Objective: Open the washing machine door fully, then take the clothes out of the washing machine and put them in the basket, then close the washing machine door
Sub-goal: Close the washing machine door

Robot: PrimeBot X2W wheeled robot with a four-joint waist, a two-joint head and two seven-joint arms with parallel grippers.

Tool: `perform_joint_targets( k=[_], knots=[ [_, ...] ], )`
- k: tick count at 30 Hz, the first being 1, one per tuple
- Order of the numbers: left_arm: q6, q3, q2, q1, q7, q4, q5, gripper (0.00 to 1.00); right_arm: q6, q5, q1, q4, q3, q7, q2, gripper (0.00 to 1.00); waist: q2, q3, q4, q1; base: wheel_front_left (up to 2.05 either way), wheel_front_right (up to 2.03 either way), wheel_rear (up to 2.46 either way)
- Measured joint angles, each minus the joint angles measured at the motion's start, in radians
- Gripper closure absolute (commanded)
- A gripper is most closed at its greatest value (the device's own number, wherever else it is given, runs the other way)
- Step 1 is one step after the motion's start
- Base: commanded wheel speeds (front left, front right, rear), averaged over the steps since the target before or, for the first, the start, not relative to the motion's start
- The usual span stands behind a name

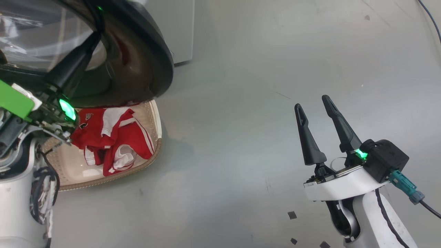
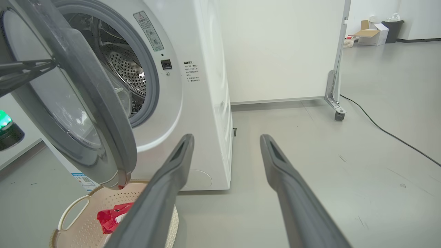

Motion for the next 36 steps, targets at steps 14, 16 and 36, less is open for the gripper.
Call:
perform_joint_targets(
  k=[14,16,36],
  knots=[
    [0.020,0.051,0.013,-0.216,-0.100,0.118,0.066,1.00,-0.001,0.064,-0.061,-0.012,0.020,0.000,0.001,0.00,0.0000,0.104,-0.108,0.0001,0.00,0.00,0.00],
    [0.020,0.059,0.014,-0.236,-0.114,0.139,0.074,1.00,-0.002,0.067,-0.062,-0.012,0.023,0.000,0.002,0.00,-0.0001,0.113,-0.120,0.0001,0.00,0.00,0.00],
    [-0.053,0.021,-0.038,-0.297,-0.110,0.256,0.087,1.00,-0.019,0.062,-0.075,-0.002,-0.001,0.000,0.004,0.00,0.0000,0.116,-0.114,0.0000,0.00,0.00,0.00]
  ],
)
